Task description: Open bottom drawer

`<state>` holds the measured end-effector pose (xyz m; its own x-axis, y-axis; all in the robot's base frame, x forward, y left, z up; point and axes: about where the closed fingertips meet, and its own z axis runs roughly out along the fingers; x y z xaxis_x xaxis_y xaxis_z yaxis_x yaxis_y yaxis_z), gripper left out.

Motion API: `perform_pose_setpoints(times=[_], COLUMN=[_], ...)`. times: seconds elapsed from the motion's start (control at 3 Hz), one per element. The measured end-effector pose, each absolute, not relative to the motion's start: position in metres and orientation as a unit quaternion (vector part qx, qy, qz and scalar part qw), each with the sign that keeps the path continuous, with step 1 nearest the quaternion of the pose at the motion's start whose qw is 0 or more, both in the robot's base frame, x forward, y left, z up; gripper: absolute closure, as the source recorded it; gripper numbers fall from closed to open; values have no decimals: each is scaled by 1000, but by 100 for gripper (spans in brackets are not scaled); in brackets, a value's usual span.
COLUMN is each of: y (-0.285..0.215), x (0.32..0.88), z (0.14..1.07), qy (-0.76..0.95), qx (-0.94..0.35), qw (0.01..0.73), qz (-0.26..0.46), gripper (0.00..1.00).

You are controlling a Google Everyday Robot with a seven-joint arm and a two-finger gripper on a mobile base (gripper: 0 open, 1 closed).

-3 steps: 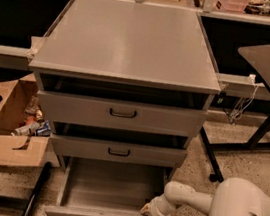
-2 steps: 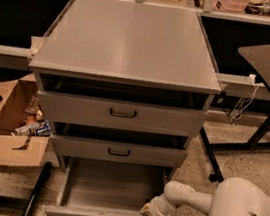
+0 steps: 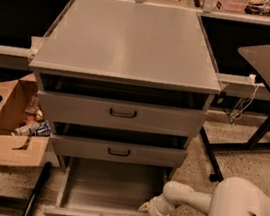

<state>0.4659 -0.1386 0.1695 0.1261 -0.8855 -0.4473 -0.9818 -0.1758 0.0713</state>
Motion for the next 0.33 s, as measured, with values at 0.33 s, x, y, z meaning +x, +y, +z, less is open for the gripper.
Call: perform_pose_setpoints(times=[0.33], y=[-139], x=[466], z=[170], qy=[630], qx=[-741], qw=[121], qz=[199], gripper=[0])
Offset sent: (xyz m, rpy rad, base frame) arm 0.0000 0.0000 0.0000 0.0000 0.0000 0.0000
